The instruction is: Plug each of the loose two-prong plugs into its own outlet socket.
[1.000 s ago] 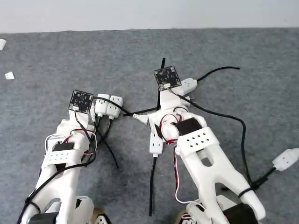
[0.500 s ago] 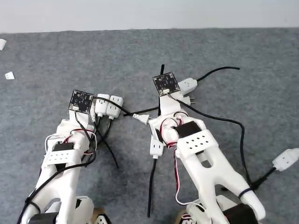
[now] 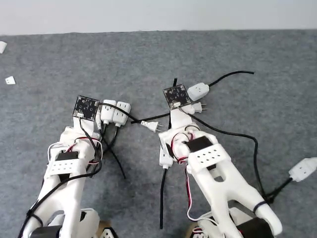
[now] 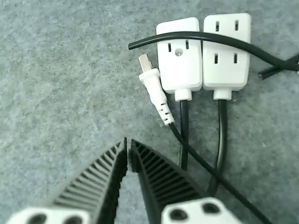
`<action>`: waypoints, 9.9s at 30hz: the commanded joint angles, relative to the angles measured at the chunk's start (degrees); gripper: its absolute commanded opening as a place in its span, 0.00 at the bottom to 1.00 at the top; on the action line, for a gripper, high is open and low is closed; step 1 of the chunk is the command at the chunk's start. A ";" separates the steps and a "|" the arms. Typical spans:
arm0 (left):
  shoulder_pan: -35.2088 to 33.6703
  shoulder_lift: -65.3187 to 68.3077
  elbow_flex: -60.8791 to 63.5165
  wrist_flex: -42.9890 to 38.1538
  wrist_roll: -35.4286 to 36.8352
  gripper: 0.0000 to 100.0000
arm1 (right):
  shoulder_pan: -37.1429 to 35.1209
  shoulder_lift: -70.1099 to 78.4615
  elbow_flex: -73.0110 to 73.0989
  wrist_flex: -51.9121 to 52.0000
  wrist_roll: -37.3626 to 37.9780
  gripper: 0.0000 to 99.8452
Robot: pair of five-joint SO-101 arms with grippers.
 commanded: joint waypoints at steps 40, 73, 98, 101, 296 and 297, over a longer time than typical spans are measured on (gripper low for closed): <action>-0.44 -1.76 -0.66 -1.93 0.44 0.02 | -10.15 14.99 -9.14 6.73 -0.97 0.22; -0.44 -1.23 -1.89 -1.85 0.53 0.02 | 53.05 10.15 -23.65 22.64 12.92 0.01; -0.18 -1.23 -1.98 -1.76 0.53 0.16 | 46.55 0.22 -30.86 45.32 6.51 0.18; 0.18 -1.14 -1.98 -1.76 0.53 0.16 | 36.70 -4.97 -18.99 37.85 3.16 0.10; 1.14 -22.51 -11.74 33.05 22.24 0.15 | 26.15 14.02 -7.82 3.56 8.70 0.01; -1.05 -23.65 -10.68 32.35 22.24 0.13 | 25.71 14.02 -7.82 3.56 8.79 0.01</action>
